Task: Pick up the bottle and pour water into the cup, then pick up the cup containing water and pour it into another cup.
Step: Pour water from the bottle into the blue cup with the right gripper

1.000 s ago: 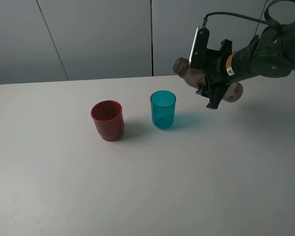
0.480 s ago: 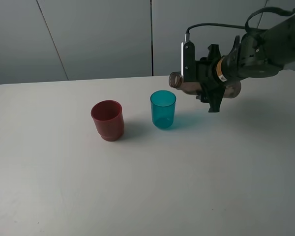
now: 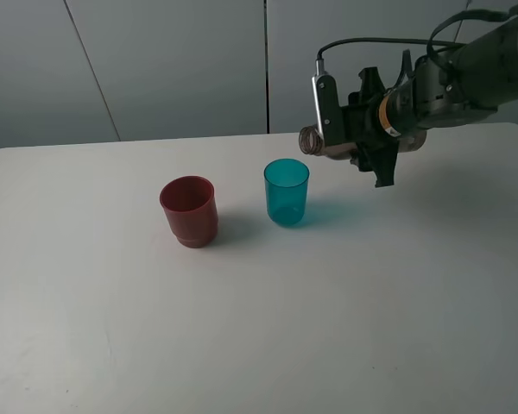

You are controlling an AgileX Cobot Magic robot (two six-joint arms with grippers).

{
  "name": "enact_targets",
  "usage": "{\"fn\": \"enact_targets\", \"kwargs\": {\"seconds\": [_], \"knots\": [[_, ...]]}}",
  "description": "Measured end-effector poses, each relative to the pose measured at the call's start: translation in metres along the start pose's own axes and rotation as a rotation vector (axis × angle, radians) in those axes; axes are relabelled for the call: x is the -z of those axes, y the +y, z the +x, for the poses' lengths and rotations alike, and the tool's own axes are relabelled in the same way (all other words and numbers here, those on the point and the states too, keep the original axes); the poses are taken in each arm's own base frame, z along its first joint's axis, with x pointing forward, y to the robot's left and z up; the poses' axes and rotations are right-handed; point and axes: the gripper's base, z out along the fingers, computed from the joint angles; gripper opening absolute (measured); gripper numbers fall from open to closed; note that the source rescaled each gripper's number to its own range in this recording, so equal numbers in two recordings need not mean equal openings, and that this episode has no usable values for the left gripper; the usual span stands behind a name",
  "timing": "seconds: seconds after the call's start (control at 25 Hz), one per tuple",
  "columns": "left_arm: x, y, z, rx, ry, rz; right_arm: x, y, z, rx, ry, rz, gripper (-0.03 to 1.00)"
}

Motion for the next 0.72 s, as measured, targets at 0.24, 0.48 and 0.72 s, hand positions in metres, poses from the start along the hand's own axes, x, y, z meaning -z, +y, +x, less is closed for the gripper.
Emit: {"fn": "enact_targets", "kwargs": {"seconds": [0.24,0.48,0.72], "knots": [[0.000,0.000,0.000,0.000,0.000,0.000,-0.001,-0.003,-0.001,0.053,0.038,0.016,0.05],[0.000,0.000,0.000,0.000,0.000,0.000,-0.005,-0.006,-0.008,0.106,0.069,0.035,0.05],[0.000,0.000,0.000,0.000,0.000,0.000,-0.004,-0.007,-0.017,0.197,0.065,0.062,0.05]]}}
